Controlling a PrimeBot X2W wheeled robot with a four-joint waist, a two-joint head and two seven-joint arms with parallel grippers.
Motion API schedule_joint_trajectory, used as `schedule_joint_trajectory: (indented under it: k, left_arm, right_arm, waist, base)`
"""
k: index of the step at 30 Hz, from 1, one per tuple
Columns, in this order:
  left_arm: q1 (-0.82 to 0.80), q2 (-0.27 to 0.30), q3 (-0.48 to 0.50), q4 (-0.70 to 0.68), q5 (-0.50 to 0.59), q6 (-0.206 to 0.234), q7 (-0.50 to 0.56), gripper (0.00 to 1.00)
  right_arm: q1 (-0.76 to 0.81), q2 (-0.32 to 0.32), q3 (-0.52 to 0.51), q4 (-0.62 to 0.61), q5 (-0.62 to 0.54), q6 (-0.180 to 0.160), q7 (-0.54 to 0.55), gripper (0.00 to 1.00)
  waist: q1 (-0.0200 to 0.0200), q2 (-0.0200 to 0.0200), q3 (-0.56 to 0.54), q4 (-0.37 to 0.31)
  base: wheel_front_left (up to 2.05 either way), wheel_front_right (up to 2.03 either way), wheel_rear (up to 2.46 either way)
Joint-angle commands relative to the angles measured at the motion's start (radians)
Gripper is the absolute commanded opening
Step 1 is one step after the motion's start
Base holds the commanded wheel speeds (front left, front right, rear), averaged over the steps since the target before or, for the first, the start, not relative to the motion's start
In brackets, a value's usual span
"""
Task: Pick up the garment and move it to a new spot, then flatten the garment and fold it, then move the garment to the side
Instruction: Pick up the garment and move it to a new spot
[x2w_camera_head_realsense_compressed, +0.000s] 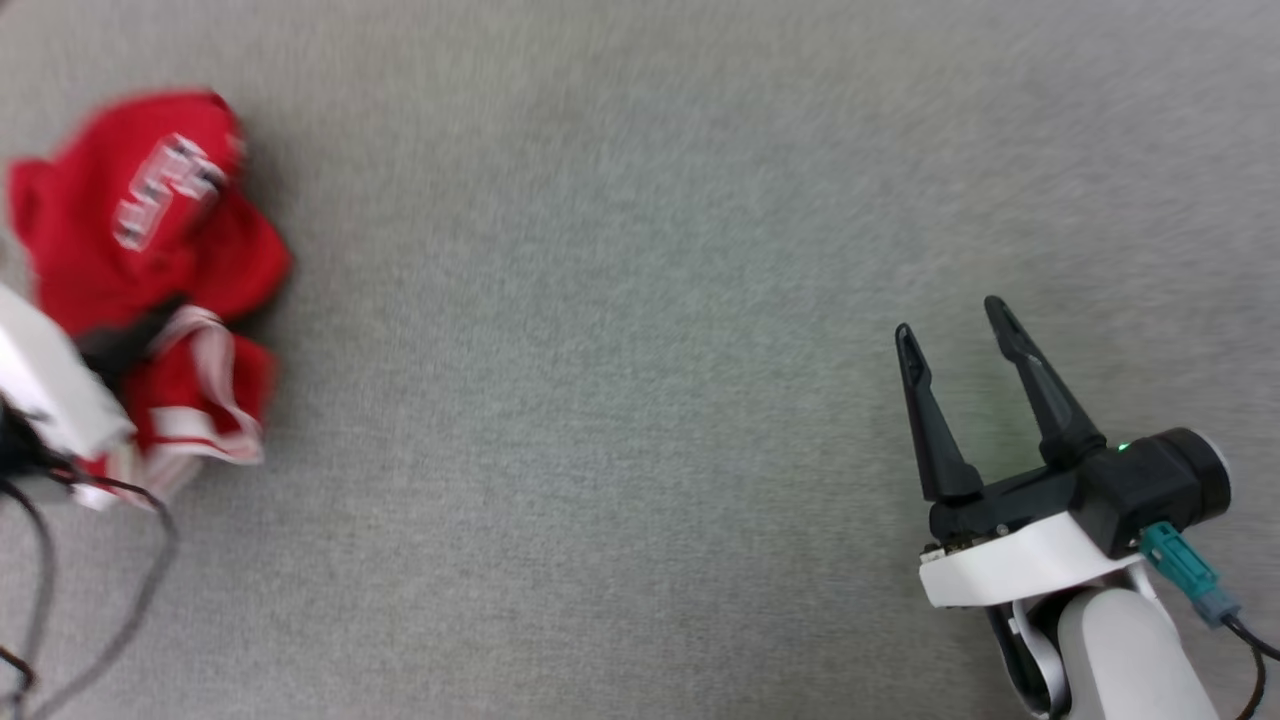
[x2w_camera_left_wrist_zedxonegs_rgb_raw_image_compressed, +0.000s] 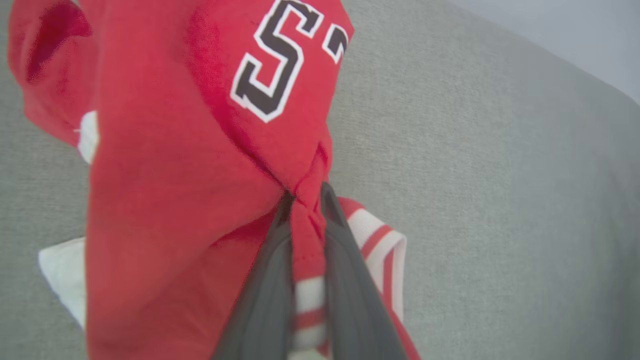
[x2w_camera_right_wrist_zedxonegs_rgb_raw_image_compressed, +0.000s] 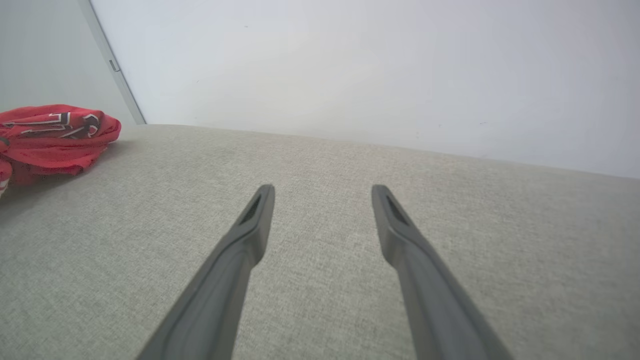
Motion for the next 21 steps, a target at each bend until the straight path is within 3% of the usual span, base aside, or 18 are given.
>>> schedule_joint_trajectory:
  k: [1,7,15,21]
  left_arm:
    - [0.02,-0.013,-0.015,-0.022,0.009,-0.002,-0.016,0.0]
    - [0.076,-0.104,-0.125,-0.109,0.05,-0.002,-0.097,0.0]
    - [0.023,-0.344,-0.261,-0.102,0.133,-0.002,-0.185,0.0]
    - [-0.064,-0.511,-0.341,-0.009,0.213,0.015,-0.217,0.0]
  right_arm:
    - [0.016,0.003,0.0,0.002,0.013,-0.001,-0.002,1.0]
    - [0.032,0.003,0.004,0.009,0.055,-0.001,-0.003,1.0]
    - [0.047,0.004,0.011,0.004,0.089,-0.001,-0.003,1.0]
    - [0.048,0.004,0.009,-0.005,0.099,-0.001,-0.003,1.0]
  waist:
    - [0.0,0.0,-0.067,-0.038]
    - [0.0,0.0,-0.148,-0.093]
    - [0.0,0.0,-0.186,-0.186]
    - [0.0,0.0,-0.17,-0.262]
  base:
    - [0.0,0.0,0.0]
    - [0.0,0.0,0.0]
    - [0.0,0.0,0.0]
    - [0.0,0.0,0.0]
